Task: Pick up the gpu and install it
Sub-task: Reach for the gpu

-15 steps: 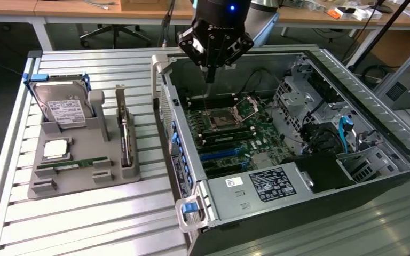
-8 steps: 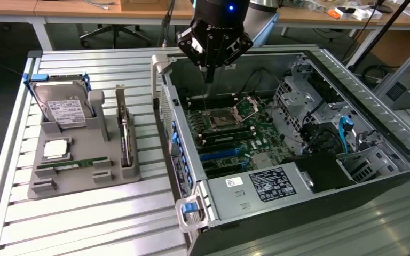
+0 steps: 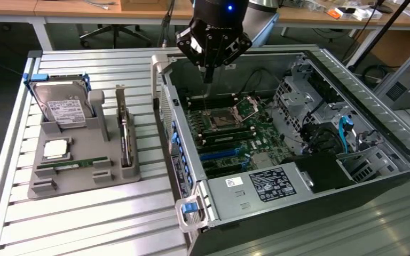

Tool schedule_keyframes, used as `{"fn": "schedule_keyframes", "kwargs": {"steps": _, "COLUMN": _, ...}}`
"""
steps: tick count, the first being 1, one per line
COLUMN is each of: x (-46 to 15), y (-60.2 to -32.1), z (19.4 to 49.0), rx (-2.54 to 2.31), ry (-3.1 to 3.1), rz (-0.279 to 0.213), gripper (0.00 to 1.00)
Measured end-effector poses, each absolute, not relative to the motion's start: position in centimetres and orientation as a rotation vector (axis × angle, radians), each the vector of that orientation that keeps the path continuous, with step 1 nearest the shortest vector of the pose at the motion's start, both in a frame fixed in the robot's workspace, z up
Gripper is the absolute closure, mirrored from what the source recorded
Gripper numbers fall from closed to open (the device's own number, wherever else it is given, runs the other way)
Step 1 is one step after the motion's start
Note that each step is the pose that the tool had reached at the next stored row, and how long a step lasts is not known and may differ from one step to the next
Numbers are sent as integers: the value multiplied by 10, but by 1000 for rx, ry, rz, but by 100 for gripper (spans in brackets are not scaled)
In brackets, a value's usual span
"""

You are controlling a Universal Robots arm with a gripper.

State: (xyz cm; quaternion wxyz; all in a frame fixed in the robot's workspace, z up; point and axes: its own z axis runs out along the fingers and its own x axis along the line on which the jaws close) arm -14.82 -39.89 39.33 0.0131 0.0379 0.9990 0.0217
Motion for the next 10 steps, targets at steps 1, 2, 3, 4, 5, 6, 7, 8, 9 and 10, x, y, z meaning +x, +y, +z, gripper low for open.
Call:
{"fn": "schedule_keyframes", "kwargs": {"steps": 1, "x": -148, "y": -399, "z": 393, "rx": 118, "ry": 3112, "rz": 68, "gripper": 89}}
{"fn": "schedule_keyframes", "kwargs": {"steps": 2, "x": -149, "y": -399, "z": 393, "rx": 118, "ry": 3112, "rz": 68, "gripper": 89}}
{"fn": "schedule_keyframes", "kwargs": {"steps": 3, "x": -149, "y": -399, "z": 393, "rx": 118, "ry": 3113, "rz": 68, "gripper": 89}}
{"fn": "schedule_keyframes", "kwargs": {"steps": 4, "x": -149, "y": -399, "z": 393, "rx": 118, "ry": 3113, "rz": 68, "gripper": 89}}
{"fn": "schedule_keyframes", "kwargs": {"steps": 5, "x": -149, "y": -399, "z": 393, "rx": 118, "ry": 3112, "rz": 68, "gripper": 89}}
{"fn": "schedule_keyframes", "kwargs": {"steps": 6, "x": -149, "y": -399, "z": 393, "rx": 118, "ry": 3112, "rz": 68, "gripper": 89}}
{"fn": "schedule_keyframes", "kwargs": {"steps": 7, "x": -150, "y": -399, "z": 393, "rx": 118, "ry": 3113, "rz": 68, "gripper": 89}}
{"fn": "schedule_keyframes", "kwargs": {"steps": 8, "x": -150, "y": -399, "z": 393, "rx": 118, "ry": 3112, "rz": 68, "gripper": 89}}
{"fn": "schedule_keyframes", "kwargs": {"steps": 9, "x": -150, "y": -399, "z": 393, "rx": 118, "ry": 3112, "rz": 68, "gripper": 89}}
{"fn": "schedule_keyframes", "kwargs": {"steps": 10, "x": -150, "y": -399, "z": 393, "rx": 118, "ry": 3112, "rz": 68, "gripper": 89}}
